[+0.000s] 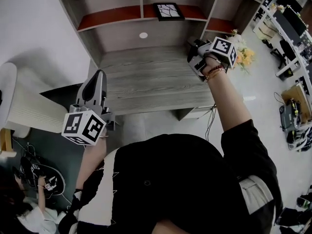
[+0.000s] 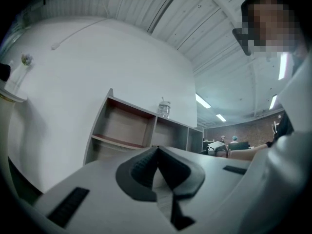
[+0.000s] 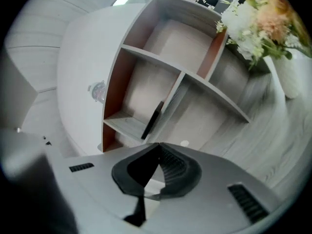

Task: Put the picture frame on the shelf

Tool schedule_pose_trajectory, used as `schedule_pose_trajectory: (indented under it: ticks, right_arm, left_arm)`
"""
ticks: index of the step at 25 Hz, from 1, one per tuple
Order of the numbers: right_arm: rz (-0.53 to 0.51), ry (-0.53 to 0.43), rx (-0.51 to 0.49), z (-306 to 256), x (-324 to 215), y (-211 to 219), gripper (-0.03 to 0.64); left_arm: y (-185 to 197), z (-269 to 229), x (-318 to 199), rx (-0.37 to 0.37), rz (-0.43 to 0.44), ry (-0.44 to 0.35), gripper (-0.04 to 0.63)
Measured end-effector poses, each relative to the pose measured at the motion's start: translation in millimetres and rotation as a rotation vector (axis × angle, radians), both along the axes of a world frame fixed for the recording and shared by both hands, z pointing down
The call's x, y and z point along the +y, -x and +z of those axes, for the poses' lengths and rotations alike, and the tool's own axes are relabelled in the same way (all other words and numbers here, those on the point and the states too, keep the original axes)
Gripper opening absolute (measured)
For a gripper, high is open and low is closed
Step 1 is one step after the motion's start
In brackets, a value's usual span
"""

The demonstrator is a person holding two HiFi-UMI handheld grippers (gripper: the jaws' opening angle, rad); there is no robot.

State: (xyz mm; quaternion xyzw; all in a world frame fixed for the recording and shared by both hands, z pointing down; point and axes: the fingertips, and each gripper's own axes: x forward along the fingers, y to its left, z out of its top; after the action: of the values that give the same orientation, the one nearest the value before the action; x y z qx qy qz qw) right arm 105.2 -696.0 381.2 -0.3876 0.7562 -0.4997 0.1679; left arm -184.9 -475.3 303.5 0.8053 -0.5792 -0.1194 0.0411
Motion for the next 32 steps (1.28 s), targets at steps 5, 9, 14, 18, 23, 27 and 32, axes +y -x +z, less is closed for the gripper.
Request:
schedule_pose_trajectory:
  ticks: [5, 9, 14, 18, 23, 27, 32]
  right_arm:
    - [-0.078, -0.060, 0.009, -1, 75, 44, -0.009]
    - [-0.129, -0.153, 0.018, -23, 126, 84, -0.008]
    - [-0.159, -0.314, 0.104, -62, 182, 122, -0.003]
    - [-0.166, -0.451, 0.195, -85, 223, 140, -0.002]
    - [-0.129, -0.568, 0.383, -92, 253, 148, 0.003]
    - [-0.124, -0.586, 0.440, -92, 267, 149, 0.005]
    - [-0.116, -0.583, 0.488, -86, 281, 154, 0.005]
  left_arm:
    - [-15, 4, 12, -0.003, 0.069, 0.029, 0.011]
    - [-18, 2, 24, 0.009, 0.107, 0.041, 0.011]
    - [-19, 5, 49, 0.018, 0.150, 0.067, 0.011]
    - [-22, 6, 66, 0.013, 0.174, 0.070, 0.011]
    - [-23, 4, 86, 0.014, 0.191, 0.069, 0.011]
    - [-27, 3, 96, 0.021, 0.202, 0.074, 0.011]
    - [-24, 2, 109, 0.014, 0.211, 0.067, 0.011]
